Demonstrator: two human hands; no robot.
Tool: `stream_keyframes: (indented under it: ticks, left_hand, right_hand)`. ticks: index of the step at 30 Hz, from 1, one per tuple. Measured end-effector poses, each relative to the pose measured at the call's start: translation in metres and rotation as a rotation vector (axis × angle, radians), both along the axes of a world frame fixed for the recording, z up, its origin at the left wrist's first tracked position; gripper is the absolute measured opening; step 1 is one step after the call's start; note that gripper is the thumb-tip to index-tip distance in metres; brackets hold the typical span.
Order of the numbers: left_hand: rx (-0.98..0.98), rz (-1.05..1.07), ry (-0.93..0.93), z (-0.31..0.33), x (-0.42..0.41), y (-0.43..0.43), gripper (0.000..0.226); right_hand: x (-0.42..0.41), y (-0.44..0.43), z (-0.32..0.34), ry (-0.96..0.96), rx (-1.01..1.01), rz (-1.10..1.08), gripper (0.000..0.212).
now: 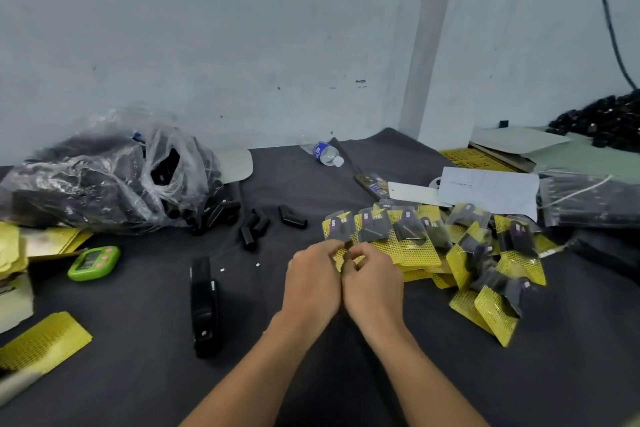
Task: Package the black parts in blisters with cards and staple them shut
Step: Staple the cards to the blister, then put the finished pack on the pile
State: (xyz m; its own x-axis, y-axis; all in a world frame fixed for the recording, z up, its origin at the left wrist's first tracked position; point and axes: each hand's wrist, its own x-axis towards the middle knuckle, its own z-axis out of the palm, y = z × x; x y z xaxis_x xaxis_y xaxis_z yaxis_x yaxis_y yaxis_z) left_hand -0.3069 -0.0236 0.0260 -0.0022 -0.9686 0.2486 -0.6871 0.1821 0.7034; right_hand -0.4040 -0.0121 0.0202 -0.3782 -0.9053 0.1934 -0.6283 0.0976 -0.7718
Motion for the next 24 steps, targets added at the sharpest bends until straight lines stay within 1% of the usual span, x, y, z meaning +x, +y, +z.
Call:
stream_keyframes:
  ticks: [2, 4, 7, 9, 12, 13, 14, 15, 17, 20, 21, 23, 24]
  left_hand:
    - [0.000, 0.039, -0.155, 0.017, 0.020, 0.001, 0.029]
    - [-0.011, 0.082, -0.222, 0.036, 0.044, 0.003, 0.030]
    - [-0.030, 0.197, -0.255, 0.062, 0.093, 0.010, 0.034]
    - [-0.044, 0.281, -0.254, 0.076, 0.133, 0.016, 0.032]
    - [-0.067, 0.441, -0.251, 0.091, 0.193, 0.026, 0.013]
    - [-0.082, 0.524, -0.273, 0.095, 0.212, 0.031, 0.021]
    - [-0.084, 0.614, -0.322, 0.098, 0.231, 0.037, 0.033]
    - [-0.087, 0.711, -0.375, 0.101, 0.250, 0.044, 0.040]
    - [-0.113, 0.837, -0.461, 0.105, 0.286, 0.056, 0.043]
    - [-0.159, 0.953, -0.439, 0.114, 0.337, 0.074, 0.040]
    - [-0.180, 0.984, -0.395, 0.117, 0.354, 0.079, 0.037]
    - [-0.241, 1.014, -0.256, 0.118, 0.389, 0.089, 0.023]
    - [-0.250, 1.014, -0.201, 0.119, 0.407, 0.094, 0.021]
  right_hand:
    - [0.017, -0.001, 0.004, -0.040, -0.027, 0.092, 0.012]
    - [0.039, -0.002, 0.013, -0.056, -0.047, 0.169, 0.017]
    - [0.084, -0.003, 0.028, -0.104, -0.042, 0.308, 0.018]
    - [0.119, -0.002, 0.039, -0.125, -0.028, 0.414, 0.017]
    - [0.179, 0.004, 0.054, -0.116, 0.019, 0.577, 0.017]
    - [0.199, 0.006, 0.059, -0.121, 0.038, 0.621, 0.017]
    - [0.219, 0.008, 0.063, -0.125, 0.054, 0.659, 0.018]
    - [0.239, 0.009, 0.068, -0.125, 0.062, 0.698, 0.019]
    - [0.277, 0.011, 0.076, -0.120, 0.053, 0.767, 0.018]
    - [0.330, 0.013, 0.091, -0.156, 0.044, 0.815, 0.016]
    - [0.347, 0.012, 0.096, -0.170, 0.051, 0.826, 0.015]
    - [0.376, 0.011, 0.104, -0.169, 0.076, 0.858, 0.011]
    - [0.390, 0.009, 0.107, -0.151, 0.084, 0.875, 0.018]
